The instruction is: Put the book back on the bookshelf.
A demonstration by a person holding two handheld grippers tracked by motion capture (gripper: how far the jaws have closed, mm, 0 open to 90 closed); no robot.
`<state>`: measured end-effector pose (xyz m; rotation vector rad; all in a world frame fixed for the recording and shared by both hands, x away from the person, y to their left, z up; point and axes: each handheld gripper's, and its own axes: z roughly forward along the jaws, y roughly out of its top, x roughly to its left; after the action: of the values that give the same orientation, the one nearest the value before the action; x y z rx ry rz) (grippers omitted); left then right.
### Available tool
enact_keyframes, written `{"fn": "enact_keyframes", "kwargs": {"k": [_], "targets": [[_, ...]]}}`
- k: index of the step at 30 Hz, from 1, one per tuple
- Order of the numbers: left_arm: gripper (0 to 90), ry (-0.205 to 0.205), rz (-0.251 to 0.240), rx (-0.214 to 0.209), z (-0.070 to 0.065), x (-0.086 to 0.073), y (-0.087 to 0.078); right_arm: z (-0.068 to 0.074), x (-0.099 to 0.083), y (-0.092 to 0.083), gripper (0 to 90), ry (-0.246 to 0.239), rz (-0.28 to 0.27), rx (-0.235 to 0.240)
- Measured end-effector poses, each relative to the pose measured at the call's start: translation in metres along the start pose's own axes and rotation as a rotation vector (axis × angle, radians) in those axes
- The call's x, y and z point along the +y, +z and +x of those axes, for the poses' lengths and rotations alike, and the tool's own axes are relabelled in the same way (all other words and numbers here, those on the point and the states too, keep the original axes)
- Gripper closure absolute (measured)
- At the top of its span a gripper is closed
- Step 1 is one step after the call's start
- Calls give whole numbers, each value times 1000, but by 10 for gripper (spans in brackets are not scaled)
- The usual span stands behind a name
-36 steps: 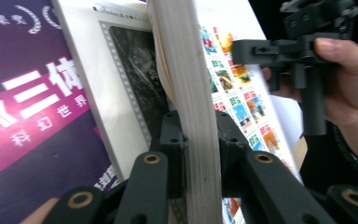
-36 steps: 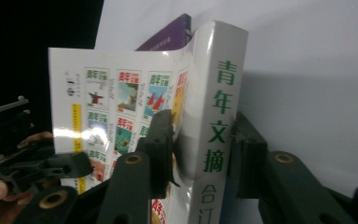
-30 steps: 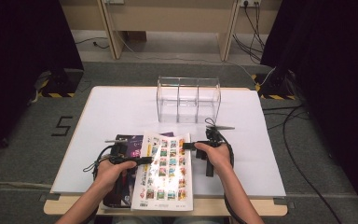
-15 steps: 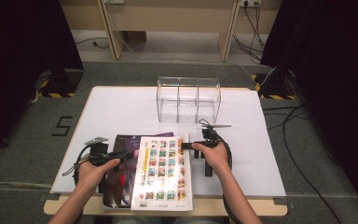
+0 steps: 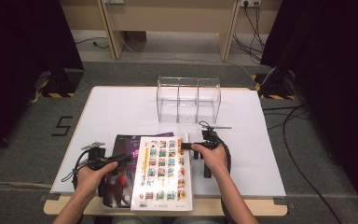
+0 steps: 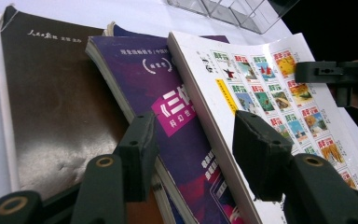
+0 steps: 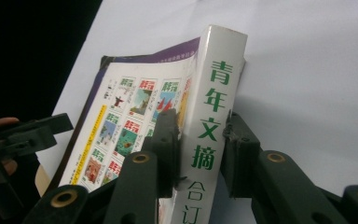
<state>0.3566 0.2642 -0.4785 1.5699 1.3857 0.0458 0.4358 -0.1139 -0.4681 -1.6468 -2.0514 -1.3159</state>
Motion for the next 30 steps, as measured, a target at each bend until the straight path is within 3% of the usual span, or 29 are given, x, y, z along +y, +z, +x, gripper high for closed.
{"fn": "enact_keyframes", "kwargs": {"k": [5, 8, 12, 25, 30], "targets": [[488, -17, -11, 2, 6, -7, -2, 7, -1, -5, 707, -28, -35, 10], [487, -48, -25, -4, 11, -12, -4, 14, -1, -9, 716, -35, -67, 23], [487, -46, -49, 4, 15, -11, -10, 24, 1, -15, 730, -48, -120, 33], [494, -51, -52, 13, 19, -15, -9, 55, 12, -36, 740, -203, -196, -52], [494, -46, -46, 13, 20, -17, -8, 63, 19, -53, 741, -246, -265, -85]]}}
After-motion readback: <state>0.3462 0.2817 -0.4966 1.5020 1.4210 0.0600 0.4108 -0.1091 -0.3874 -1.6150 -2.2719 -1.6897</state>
